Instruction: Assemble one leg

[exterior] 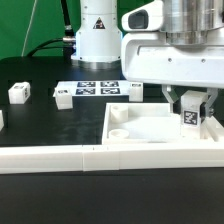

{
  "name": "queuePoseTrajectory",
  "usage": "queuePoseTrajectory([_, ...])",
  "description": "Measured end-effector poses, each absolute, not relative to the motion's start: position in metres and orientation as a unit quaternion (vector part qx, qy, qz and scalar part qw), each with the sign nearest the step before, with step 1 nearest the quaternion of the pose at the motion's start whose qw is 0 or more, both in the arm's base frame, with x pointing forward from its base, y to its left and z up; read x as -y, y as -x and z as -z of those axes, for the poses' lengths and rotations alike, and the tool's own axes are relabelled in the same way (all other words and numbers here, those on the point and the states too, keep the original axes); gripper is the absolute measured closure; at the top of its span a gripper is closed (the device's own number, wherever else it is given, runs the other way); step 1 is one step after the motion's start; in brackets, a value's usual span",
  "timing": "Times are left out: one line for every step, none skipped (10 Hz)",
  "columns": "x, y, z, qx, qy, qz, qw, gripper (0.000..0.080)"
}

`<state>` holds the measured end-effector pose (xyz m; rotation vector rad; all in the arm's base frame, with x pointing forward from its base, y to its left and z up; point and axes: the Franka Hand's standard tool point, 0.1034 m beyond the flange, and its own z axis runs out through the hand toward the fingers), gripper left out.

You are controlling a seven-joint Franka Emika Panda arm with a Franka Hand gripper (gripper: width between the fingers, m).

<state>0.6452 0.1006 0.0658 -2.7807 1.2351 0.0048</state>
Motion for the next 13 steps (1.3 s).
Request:
queuePoseTrajectory([-0.1017, -0.6446, -0.0659, -0.452, 0.890, -0.005, 0.049, 0.0509])
queuePoseTrajectory([-0.1027, -0.6442, -0.0661, -0.488, 0.871, -0.010, 0.048, 0.0509])
queuePoseTrajectory([-0.1036, -0.6437, -0.0660, -0.525, 0.850, -0.013, 0.049, 0.0509])
queuePoseTrajectory([-0.1046, -0.6430, -0.0659, -0.561, 0.826, -0.018, 0.049, 0.0509])
queuePoseTrajectory([-0.1048, -0.6427, -0.0658, -0.578, 0.814, -0.020, 0.049, 0.0509])
queuePoseTrajectory([-0.1048, -0.6423, -0.0659, -0.601, 0.797, -0.024, 0.048, 0.0509])
queuePoseTrajectory([-0.1050, -0.6421, -0.0659, -0.608, 0.792, -0.025, 0.047, 0.0509])
queuePoseTrajectory([-0.1058, -0.6417, -0.0660, -0.641, 0.766, -0.028, 0.047, 0.0509])
queuePoseTrajectory([-0.1061, -0.6415, -0.0653, -0.639, 0.767, -0.028, 0.047, 0.0509])
queuePoseTrajectory([-0.1062, -0.6415, -0.0650, -0.631, 0.774, -0.028, 0.047, 0.0353])
queuePoseTrajectory([-0.1064, -0.6415, -0.0649, -0.616, 0.786, -0.027, 0.048, 0.0219])
queuePoseTrajectory([-0.1072, -0.6423, -0.0652, -0.607, 0.793, -0.024, 0.050, 0.0219])
queuePoseTrajectory([-0.1077, -0.6423, -0.0653, -0.576, 0.816, -0.023, 0.050, 0.0165])
